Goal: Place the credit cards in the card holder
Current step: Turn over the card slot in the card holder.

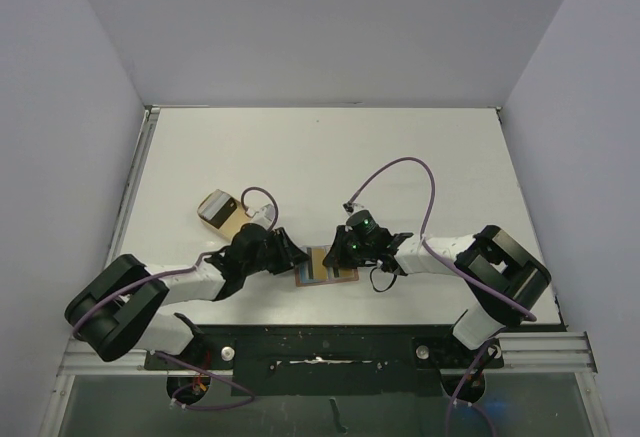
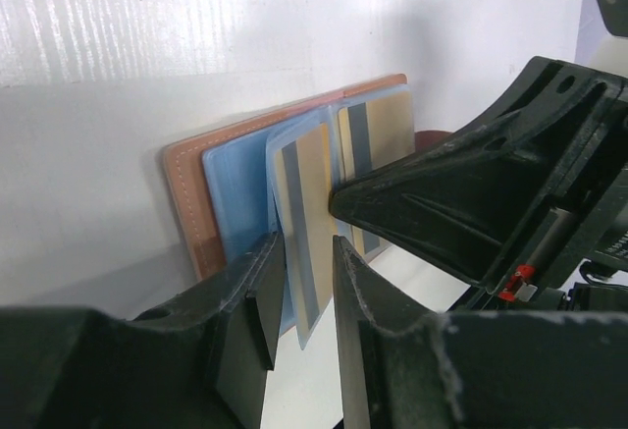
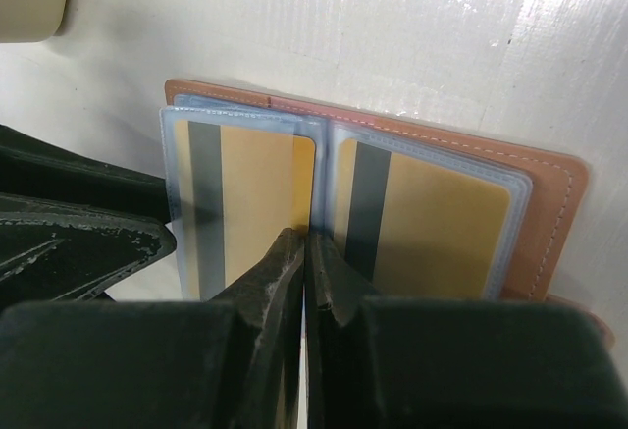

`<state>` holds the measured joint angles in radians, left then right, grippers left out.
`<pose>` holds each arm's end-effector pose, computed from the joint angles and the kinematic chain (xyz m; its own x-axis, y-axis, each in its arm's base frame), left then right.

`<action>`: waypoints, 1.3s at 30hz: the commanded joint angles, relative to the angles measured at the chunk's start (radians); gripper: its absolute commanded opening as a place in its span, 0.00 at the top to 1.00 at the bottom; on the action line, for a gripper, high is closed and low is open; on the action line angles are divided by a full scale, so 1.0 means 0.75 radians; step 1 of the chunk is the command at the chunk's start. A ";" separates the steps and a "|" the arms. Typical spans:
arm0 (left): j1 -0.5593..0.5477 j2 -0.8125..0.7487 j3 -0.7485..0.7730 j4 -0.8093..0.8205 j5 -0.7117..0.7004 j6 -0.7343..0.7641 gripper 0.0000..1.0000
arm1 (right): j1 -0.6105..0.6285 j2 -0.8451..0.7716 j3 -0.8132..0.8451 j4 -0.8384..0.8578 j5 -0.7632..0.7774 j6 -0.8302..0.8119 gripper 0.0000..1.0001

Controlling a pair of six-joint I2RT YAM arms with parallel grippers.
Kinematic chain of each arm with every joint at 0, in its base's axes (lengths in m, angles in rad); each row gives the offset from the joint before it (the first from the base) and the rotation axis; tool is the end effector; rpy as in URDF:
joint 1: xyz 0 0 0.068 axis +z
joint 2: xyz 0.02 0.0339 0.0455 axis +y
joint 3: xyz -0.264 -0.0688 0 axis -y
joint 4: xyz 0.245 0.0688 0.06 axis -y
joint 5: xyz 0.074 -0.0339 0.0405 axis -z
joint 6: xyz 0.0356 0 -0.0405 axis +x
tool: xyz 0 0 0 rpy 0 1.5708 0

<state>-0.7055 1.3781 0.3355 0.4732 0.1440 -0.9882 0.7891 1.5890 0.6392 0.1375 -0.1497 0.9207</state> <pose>0.1769 -0.1574 0.1324 -0.8385 -0.3713 -0.3988 0.0610 0.6633 -0.7459 0.2014 0.2105 0.1338 -0.9257 0.1847 -0.3301 -0.0614 0.7876 0.6131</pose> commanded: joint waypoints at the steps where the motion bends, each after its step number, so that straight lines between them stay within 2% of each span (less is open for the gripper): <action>1: -0.006 -0.062 0.056 0.044 0.035 0.002 0.77 | 0.030 -0.011 -0.019 0.002 -0.013 -0.007 0.98; 6: -0.009 -0.097 0.092 -0.051 0.029 0.031 0.85 | 0.042 -0.028 -0.014 -0.004 -0.005 -0.007 0.94; 11: -0.010 -0.115 0.121 -0.151 0.014 0.068 1.00 | 0.051 -0.050 -0.010 -0.009 -0.004 -0.012 0.88; 12: -0.010 -0.115 0.133 -0.172 0.013 0.076 1.00 | 0.051 -0.060 -0.008 -0.014 -0.002 -0.014 0.86; 22: -0.010 -0.126 0.278 -0.435 -0.017 0.206 1.00 | 0.051 -0.241 0.013 -0.183 0.092 -0.068 0.68; 26: -0.012 -0.113 0.314 -0.437 0.001 0.192 1.00 | 0.051 -0.321 0.005 -0.240 0.151 -0.088 0.65; 29: -0.013 -0.081 0.345 -0.435 0.035 0.180 0.88 | 0.050 -0.367 -0.004 -0.275 0.194 -0.100 0.62; 31: -0.021 -0.059 0.361 -0.412 0.061 0.167 0.85 | 0.048 -0.398 -0.015 -0.287 0.212 -0.105 0.62; 39: -0.088 0.034 0.377 -0.262 0.123 0.065 0.80 | 0.039 -0.535 -0.053 -0.336 0.302 -0.102 0.58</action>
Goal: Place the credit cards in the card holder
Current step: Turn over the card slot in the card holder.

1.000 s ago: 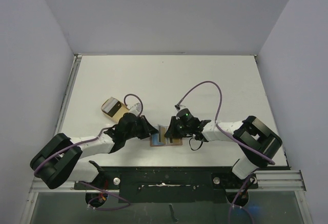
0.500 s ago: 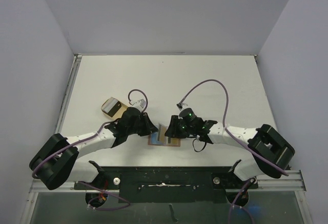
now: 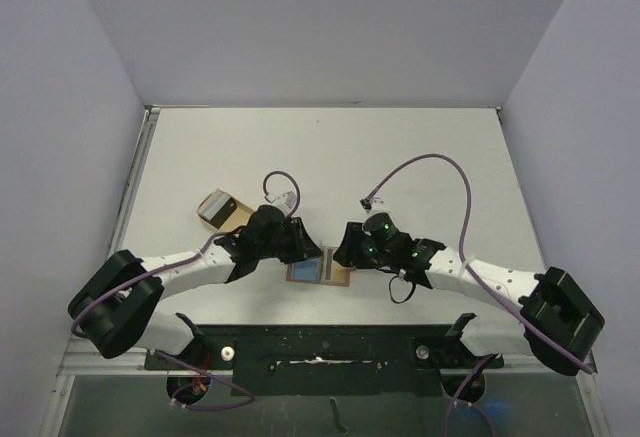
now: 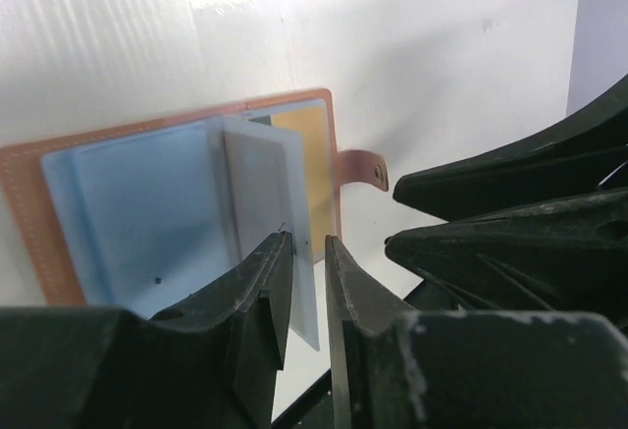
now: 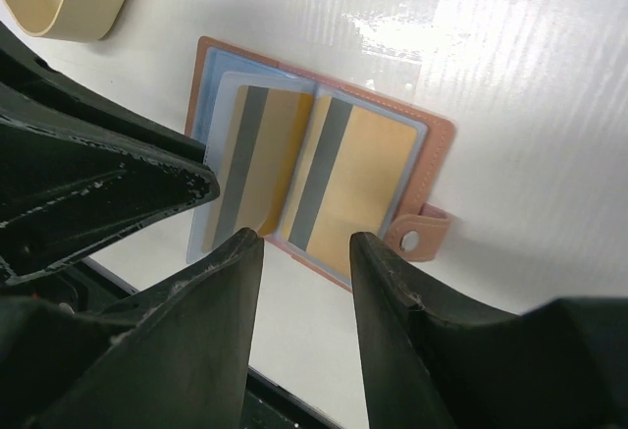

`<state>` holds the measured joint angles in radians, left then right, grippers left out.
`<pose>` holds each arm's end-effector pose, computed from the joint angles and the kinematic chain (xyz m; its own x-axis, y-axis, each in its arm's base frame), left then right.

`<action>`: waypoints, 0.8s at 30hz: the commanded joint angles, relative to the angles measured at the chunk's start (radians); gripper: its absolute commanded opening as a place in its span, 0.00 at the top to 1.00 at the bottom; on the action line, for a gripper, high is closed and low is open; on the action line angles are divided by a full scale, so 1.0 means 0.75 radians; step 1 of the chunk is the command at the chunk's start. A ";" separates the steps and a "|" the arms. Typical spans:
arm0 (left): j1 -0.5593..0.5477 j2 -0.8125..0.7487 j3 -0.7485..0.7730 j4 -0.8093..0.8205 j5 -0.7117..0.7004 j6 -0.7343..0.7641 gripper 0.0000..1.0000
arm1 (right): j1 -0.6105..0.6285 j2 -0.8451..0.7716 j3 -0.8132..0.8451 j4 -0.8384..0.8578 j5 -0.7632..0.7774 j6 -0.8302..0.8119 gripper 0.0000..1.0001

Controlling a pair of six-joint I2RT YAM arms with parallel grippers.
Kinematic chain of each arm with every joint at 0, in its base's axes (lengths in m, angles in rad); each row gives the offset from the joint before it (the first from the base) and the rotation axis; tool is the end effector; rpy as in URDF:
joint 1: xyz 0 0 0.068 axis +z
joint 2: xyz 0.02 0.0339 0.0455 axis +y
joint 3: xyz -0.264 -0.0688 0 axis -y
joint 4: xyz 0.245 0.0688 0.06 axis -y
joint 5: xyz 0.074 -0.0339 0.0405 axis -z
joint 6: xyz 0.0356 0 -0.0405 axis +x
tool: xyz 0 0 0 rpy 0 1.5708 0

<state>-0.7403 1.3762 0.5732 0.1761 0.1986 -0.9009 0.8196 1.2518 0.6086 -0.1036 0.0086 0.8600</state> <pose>0.1949 -0.1876 0.1740 -0.8797 -0.2372 -0.4121 0.1443 0.6926 -0.7067 0.1706 0.1823 0.1908 -0.8531 0.1968 -0.4832 -0.1227 0.8245 0.5523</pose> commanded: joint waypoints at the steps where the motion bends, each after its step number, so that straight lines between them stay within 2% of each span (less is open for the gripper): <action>1: -0.051 0.050 0.062 0.153 0.055 -0.059 0.80 | -0.004 -0.103 -0.018 -0.020 0.102 -0.021 0.58; 7: -0.082 0.116 0.083 0.248 0.084 -0.095 0.78 | -0.015 -0.218 -0.058 -0.042 0.146 -0.006 0.56; 15: -0.084 0.088 0.106 0.195 0.039 -0.050 0.71 | -0.024 -0.254 -0.073 -0.050 0.162 -0.001 0.51; 17: -0.081 0.067 0.107 0.140 0.012 -0.010 0.70 | -0.023 -0.249 -0.072 -0.049 0.164 -0.005 0.51; 24: -0.011 -0.007 0.327 -0.323 -0.164 0.307 0.69 | -0.023 -0.230 -0.051 -0.059 0.165 -0.020 0.49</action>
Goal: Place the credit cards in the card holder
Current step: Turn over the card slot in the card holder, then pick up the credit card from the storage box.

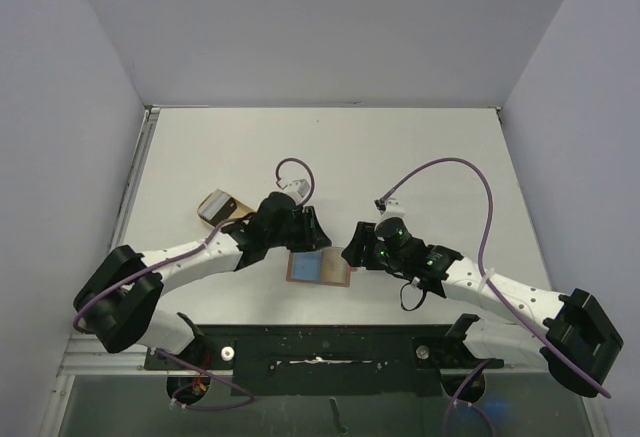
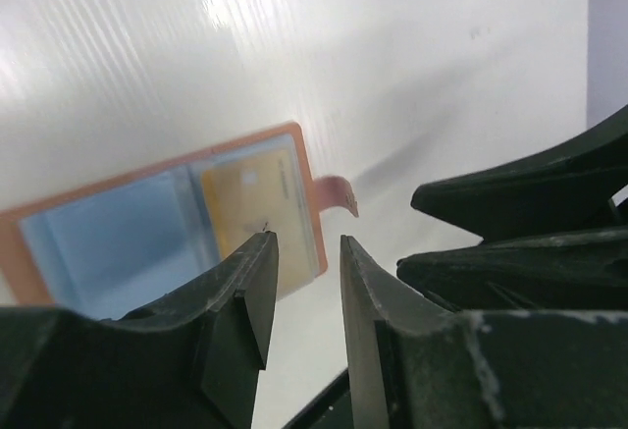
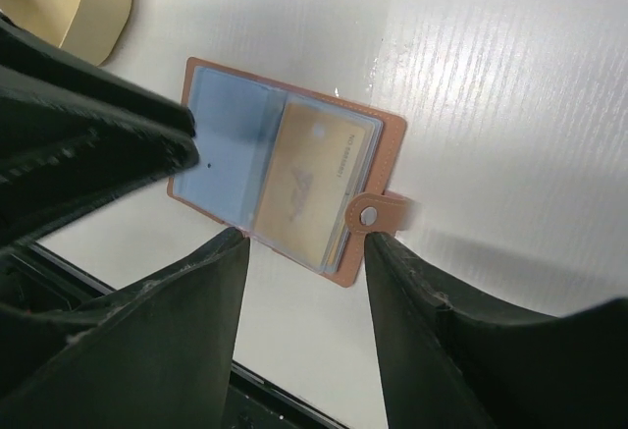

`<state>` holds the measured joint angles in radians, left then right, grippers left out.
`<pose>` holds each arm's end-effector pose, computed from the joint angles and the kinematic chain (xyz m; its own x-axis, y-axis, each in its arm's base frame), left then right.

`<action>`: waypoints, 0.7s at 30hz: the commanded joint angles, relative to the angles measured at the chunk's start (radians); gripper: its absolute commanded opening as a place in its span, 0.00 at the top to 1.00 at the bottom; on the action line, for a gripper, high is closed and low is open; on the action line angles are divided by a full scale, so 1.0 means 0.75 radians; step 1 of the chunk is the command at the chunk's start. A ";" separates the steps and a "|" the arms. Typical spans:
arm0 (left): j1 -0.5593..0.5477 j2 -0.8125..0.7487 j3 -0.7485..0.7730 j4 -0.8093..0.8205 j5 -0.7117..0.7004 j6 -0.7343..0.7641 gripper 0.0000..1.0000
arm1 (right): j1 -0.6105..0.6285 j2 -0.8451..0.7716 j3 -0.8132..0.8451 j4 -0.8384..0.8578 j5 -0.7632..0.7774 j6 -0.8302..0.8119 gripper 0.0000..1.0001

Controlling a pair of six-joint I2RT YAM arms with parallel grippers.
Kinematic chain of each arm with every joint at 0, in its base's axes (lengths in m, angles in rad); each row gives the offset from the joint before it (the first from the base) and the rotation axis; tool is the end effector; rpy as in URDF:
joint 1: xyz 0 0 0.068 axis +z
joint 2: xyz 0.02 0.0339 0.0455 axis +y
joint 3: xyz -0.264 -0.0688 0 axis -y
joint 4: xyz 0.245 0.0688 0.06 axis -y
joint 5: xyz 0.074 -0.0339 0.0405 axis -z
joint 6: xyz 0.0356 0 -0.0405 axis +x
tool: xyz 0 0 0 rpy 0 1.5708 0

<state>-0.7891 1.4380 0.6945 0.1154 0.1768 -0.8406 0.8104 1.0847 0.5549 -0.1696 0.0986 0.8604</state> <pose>0.2028 -0.2132 0.1894 -0.8713 -0.1633 -0.4627 0.2245 0.7059 -0.6718 0.1556 0.1585 0.2044 -0.7966 0.2571 -0.5471 -0.1000 0.8365 0.5388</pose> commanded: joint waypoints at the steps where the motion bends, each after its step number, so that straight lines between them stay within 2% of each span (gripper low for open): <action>1: 0.082 -0.096 0.198 -0.313 -0.156 0.279 0.69 | -0.011 -0.013 0.022 0.025 0.048 -0.024 0.49; 7: 0.294 -0.147 0.356 -0.649 -0.272 0.572 0.68 | -0.011 -0.045 0.045 -0.011 0.073 -0.050 0.47; 11: 0.444 -0.167 0.428 -0.767 -0.331 0.735 0.65 | -0.013 -0.061 0.043 -0.013 0.075 -0.051 0.47; 16: 0.535 -0.099 0.507 -0.882 -0.476 0.895 0.63 | -0.011 -0.058 0.043 -0.010 0.064 -0.049 0.46; 21: 0.578 -0.011 0.530 -0.908 -0.632 1.000 0.61 | -0.013 -0.038 0.064 -0.011 0.049 -0.060 0.46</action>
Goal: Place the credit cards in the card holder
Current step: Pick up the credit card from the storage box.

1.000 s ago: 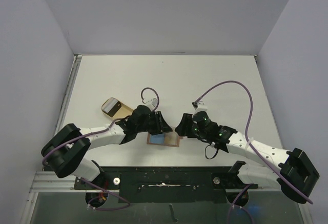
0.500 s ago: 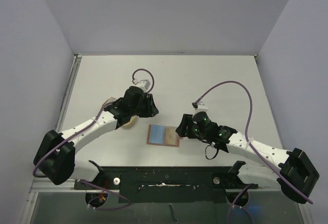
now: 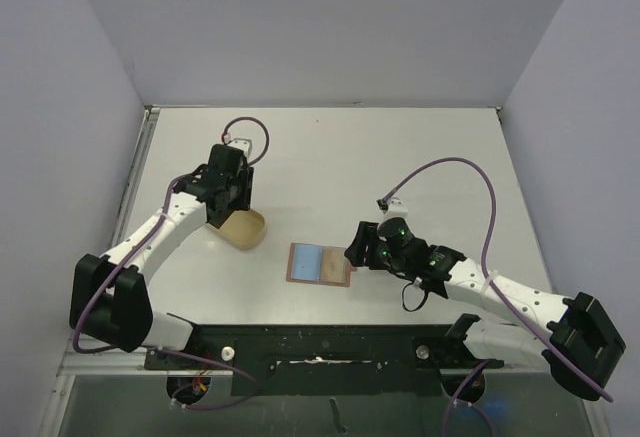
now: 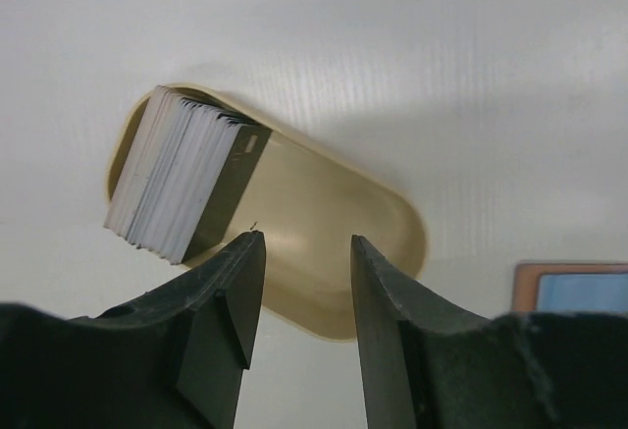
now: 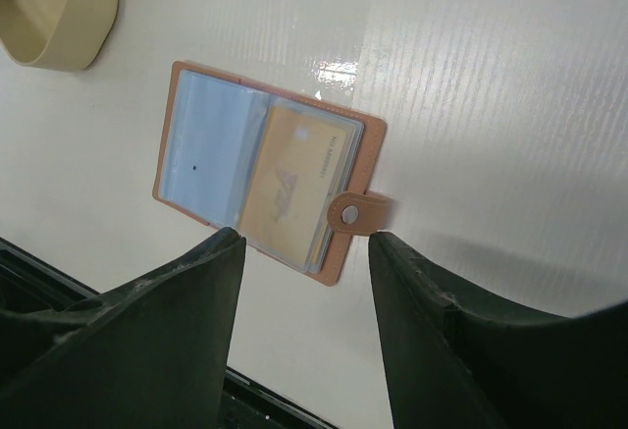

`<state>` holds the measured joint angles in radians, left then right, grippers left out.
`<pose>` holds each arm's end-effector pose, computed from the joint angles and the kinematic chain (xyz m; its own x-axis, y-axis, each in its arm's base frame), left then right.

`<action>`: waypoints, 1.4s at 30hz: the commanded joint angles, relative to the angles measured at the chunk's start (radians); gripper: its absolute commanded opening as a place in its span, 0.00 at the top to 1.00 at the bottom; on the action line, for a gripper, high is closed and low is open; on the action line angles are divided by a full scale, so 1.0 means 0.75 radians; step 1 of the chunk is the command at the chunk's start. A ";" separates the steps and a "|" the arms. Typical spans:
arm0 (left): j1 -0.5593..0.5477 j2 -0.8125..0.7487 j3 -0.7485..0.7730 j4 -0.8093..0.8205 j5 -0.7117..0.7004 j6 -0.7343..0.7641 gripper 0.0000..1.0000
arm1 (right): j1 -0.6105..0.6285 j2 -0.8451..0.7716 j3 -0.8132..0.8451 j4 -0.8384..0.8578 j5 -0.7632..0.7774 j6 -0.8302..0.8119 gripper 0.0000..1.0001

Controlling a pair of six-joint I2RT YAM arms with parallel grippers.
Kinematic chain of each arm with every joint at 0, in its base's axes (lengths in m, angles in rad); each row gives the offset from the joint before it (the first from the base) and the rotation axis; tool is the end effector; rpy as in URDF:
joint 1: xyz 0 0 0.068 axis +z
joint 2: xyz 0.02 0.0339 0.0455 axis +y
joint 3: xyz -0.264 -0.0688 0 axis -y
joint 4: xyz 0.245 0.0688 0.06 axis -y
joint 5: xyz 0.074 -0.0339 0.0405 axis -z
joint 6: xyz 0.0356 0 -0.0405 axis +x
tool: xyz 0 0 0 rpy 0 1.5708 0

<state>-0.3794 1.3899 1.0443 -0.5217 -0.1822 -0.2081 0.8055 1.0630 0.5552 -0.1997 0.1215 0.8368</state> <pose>0.2754 -0.1028 0.2635 -0.7458 0.0786 -0.6615 0.1035 0.9946 0.0015 0.1541 0.1542 0.2064 -0.7857 0.2459 -0.5676 -0.1025 0.8531 0.5115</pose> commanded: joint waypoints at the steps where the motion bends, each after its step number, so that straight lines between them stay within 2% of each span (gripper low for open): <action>1: 0.045 0.066 0.067 -0.058 -0.166 0.182 0.61 | -0.006 -0.003 0.071 0.029 0.015 -0.034 0.46; 12: 0.095 0.197 0.082 -0.036 -0.295 0.308 0.57 | -0.006 0.031 0.112 0.025 0.006 -0.054 0.45; 30: 0.090 0.313 0.082 0.024 -0.408 0.359 0.56 | -0.014 0.055 0.117 0.045 -0.005 -0.063 0.44; 42: 0.052 0.344 0.095 0.021 -0.497 0.373 0.71 | -0.030 0.030 0.096 0.049 -0.007 -0.062 0.44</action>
<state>-0.3325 1.6455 1.0657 -0.5419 -0.5037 0.0574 0.7906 1.1080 0.6025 -0.2031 0.1127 0.7990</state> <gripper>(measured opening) 0.309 0.560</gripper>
